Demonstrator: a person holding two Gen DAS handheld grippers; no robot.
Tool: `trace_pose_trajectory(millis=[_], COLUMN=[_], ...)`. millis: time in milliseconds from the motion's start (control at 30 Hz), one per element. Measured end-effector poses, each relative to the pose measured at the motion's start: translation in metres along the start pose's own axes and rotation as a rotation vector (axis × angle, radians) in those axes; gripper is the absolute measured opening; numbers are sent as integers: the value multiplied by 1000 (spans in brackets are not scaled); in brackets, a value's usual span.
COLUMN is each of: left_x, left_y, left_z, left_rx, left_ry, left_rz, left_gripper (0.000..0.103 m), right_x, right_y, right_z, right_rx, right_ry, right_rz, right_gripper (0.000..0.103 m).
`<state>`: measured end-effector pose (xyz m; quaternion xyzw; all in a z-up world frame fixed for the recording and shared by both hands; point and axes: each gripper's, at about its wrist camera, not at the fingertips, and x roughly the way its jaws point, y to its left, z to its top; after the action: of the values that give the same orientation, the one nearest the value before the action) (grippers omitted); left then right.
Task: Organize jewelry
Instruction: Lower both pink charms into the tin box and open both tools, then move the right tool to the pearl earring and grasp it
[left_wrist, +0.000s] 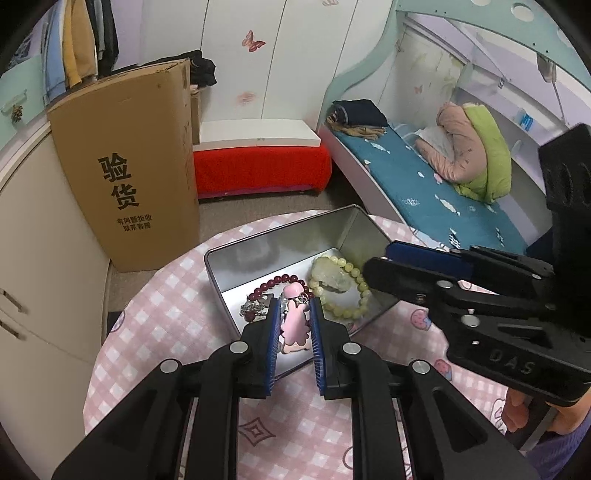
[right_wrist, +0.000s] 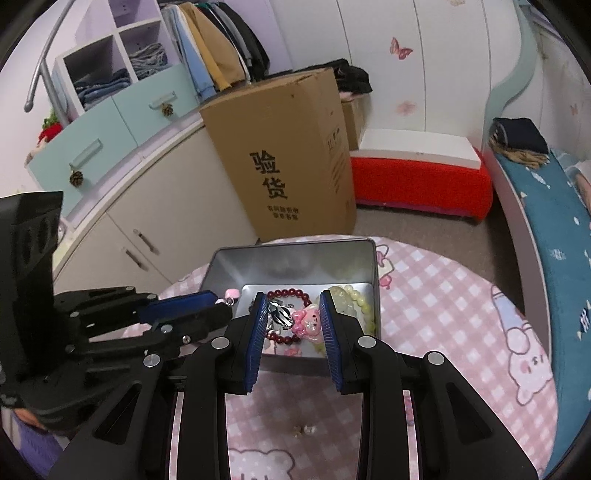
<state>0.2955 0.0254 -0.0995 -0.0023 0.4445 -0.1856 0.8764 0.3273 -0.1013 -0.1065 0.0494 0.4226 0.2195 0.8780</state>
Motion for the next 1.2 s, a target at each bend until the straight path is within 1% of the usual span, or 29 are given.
trace_pose_trajectory(millis=[200, 267, 300, 500, 700, 767, 800, 867, 967, 1000, 1033, 1133, 1200], left_x=[4, 5, 5, 2, -8, -13, -16, -24, -35, -39, -45, -58, -63], left_y=[3, 4, 4, 2, -1, -3, -4, -6, -7, -7, -7, -5, -3], left_z=[1, 1, 1, 1, 1, 1, 0, -1, -5, -8, -12, -25, -31], left_rx=[-12, -13, -14, -13, -13, -15, -16, -16, -19, -22, -29, -43, -54], left_ry=[8, 11, 7, 0, -18, -29, -35, -59, -89, -101, -118, -162, -181], left_rz=[1, 6, 6, 12, 11, 11, 9, 11, 11, 16, 26, 41, 60], left_gripper=[15, 25, 35, 35, 35, 37, 42, 43, 44, 47, 52, 54, 55], right_x=[14, 17, 17, 19, 14, 9, 6, -2, -20, -25, -30, -40, -42], right_y=[-1, -2, -2, -2, -4, -4, -5, -6, -6, -6, -6, -5, -5], right_z=[0, -2, -2, -5, -7, -7, -7, -9, -15, -17, -21, -35, -47], right_rx=[7, 10, 13, 19, 37, 32, 31, 34, 32, 28, 21, 4, -12], right_ry=[21, 26, 28, 36, 19, 13, 9, -8, -44, -50, -56, -57, -50], right_rz=[-2, -3, -4, -4, 11, 12, 14, 14, 6, -1, -10, -24, -45], right_gripper=[29, 29, 29, 29, 31, 31, 31, 31, 42, 42, 42, 43, 46])
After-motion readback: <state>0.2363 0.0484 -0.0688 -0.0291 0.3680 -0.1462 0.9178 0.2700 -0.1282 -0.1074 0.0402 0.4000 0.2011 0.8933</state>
